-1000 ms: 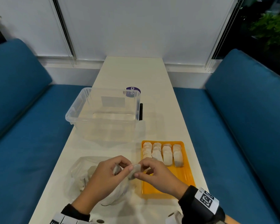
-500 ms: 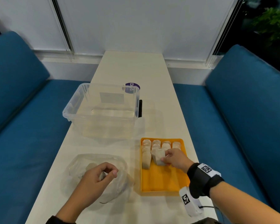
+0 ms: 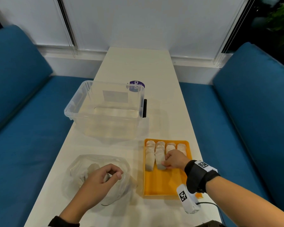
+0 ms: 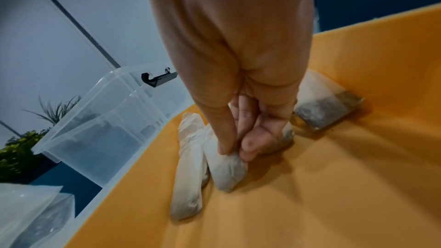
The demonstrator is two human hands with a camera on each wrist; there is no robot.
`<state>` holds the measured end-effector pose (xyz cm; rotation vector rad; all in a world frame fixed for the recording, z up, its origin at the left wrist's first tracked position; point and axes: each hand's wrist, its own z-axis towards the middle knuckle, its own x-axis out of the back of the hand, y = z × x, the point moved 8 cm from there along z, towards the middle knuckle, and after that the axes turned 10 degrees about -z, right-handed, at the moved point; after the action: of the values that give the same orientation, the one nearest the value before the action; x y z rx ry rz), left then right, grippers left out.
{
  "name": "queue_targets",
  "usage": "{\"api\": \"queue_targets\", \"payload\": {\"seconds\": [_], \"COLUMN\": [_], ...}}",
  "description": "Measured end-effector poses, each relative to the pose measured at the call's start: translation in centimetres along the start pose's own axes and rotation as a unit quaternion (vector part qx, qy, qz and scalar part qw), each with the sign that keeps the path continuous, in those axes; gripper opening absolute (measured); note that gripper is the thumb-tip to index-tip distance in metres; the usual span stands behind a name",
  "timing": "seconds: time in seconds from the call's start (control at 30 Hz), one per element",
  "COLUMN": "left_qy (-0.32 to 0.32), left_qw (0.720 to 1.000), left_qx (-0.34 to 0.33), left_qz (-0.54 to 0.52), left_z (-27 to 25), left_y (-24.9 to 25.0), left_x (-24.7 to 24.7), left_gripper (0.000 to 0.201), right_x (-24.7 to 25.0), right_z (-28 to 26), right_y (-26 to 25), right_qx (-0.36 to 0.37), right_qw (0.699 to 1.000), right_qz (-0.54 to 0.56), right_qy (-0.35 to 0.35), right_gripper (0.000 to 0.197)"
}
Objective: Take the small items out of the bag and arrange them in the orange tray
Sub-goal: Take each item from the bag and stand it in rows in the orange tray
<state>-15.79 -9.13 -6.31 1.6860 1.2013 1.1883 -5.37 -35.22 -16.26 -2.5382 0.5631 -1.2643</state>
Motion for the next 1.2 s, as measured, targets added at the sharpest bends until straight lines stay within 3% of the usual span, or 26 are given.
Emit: {"api": "queue_targets", "payload": {"seconds": [0.2,0.33,0.5,0.67,0.77,0.9,0.97,1.1,1.2], "left_qy": [-0.003,-0.038,-0.098,-0.172,-0.189,-0.19,-0.157,-0.054,-0.01], "left_qw": [1.0,0.995,0.961,0.942,0.957,0.963,0.971,0.983,0.983], "left_qx": [0.004,0.047,0.067,0.06,0.046,0.045,0.035,-0.007,-0.014], "left_qz": [0.004,-0.084,-0.251,-0.283,-0.214,-0.187,-0.179,-0.176,-0.185], "left_z": [0.0,0.1,0.2,-0.1,-0.3,-0.4,-0.4,-0.2,0.0], "left_y": [0.2,0.1,0.8,1.7,2.0,2.1,2.2,3.0,2.9], "left_x": [-0.2,-0.6,-1.7,-3.3,-4.1,-4.3,-3.8,-2.0,-1.2], "left_gripper": [0.008,0.031,0.047,0.09,0.081,0.075,0.063,0.017,0.016], "right_x": [1.0,2.6,3.2,1.6,0.4,0.3,0.4,0.6,0.3], "right_z": [-0.5,-1.8,-7.7,-13.4,-14.0,-13.7,-13.5,-12.9,-12.7], "right_y": [-0.4,-1.4,-8.4,-14.5,-15.5,-15.1,-14.6,-13.3,-12.9], "right_qx": [-0.003,0.015,0.208,0.373,0.401,0.384,0.373,0.352,0.342], "right_qw": [0.999,0.993,0.97,0.925,0.915,0.92,0.921,0.915,0.916], "right_qz": [-0.018,-0.028,0.018,0.042,0.025,0.056,0.098,0.194,0.209], "right_qy": [0.037,0.115,0.121,0.059,0.041,0.055,0.048,0.036,0.03], "right_gripper": [0.013,0.01,0.007,0.016,0.024,0.015,0.009,0.007,0.008]}}
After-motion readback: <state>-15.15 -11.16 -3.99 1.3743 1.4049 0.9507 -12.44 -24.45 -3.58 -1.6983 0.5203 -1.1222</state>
